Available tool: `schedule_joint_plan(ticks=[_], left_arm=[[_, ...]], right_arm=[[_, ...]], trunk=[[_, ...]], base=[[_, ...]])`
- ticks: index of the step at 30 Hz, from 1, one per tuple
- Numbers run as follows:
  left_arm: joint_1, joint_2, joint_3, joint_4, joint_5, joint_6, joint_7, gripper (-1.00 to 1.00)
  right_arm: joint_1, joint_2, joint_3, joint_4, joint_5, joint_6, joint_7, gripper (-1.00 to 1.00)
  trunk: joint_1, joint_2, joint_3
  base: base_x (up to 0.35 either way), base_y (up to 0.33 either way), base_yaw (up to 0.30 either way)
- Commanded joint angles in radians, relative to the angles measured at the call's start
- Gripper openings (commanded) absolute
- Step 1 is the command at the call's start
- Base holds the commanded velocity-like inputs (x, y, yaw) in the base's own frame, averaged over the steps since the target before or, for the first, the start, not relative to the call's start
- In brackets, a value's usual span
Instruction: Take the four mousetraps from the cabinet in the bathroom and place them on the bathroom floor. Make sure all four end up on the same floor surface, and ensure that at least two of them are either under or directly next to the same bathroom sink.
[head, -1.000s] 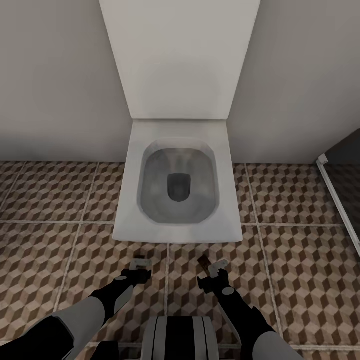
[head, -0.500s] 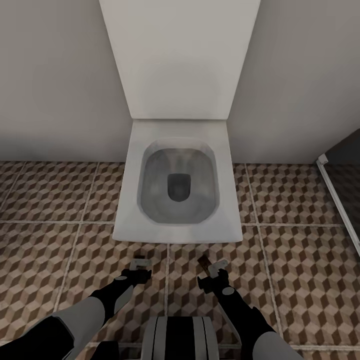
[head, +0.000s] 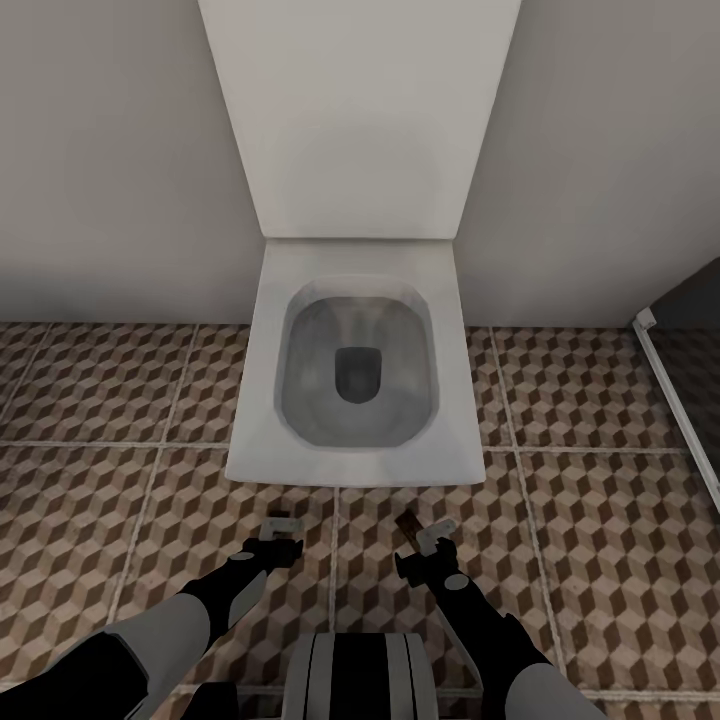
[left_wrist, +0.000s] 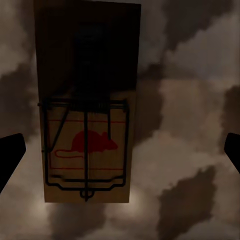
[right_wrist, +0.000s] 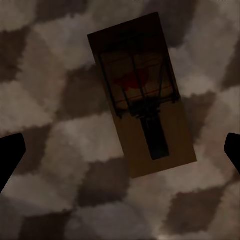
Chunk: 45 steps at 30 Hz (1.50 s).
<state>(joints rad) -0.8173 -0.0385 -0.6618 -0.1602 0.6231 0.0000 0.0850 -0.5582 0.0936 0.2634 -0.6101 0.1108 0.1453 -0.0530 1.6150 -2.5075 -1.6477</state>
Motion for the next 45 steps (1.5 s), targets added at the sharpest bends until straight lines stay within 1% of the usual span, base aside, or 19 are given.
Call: schedule_joint_plan(ticks=[1,25,40,45], left_arm=[[0.000,0.000,-0.009,-0.001,0.007,0.000,0.005,1.00],[0.000,0.000,-0.009,-0.001,0.007,0.000,0.005,1.00],[0.000,-0.001,-0.009,0.000,0.009,0.000,0.005,1.00],[0.000,-0.001,-0.009,0.001,0.009,0.000,0.005,1.00]], right_arm=[[0.000,0.000,0.004,-0.001,0.010,0.008,-0.005,1.00],[0.000,0.000,0.004,-0.001,0.010,0.008,-0.005,1.00],[0.000,0.000,0.004,0.000,0.010,0.008,-0.005,1.00],[0.000,0.000,0.004,0.000,0.010,0.008,-0.005,1.00]], trunk=[[-0.001,0.000,0.003],[-0.011,0.006,0.096],[-0.011,0.006,0.096],[-0.011,0.006,0.096]], base=[[0.000,0.000,0.000],[0.000,0.000,0.000],[-0.002,0.000,0.000],[-0.153,0.017,0.000]])
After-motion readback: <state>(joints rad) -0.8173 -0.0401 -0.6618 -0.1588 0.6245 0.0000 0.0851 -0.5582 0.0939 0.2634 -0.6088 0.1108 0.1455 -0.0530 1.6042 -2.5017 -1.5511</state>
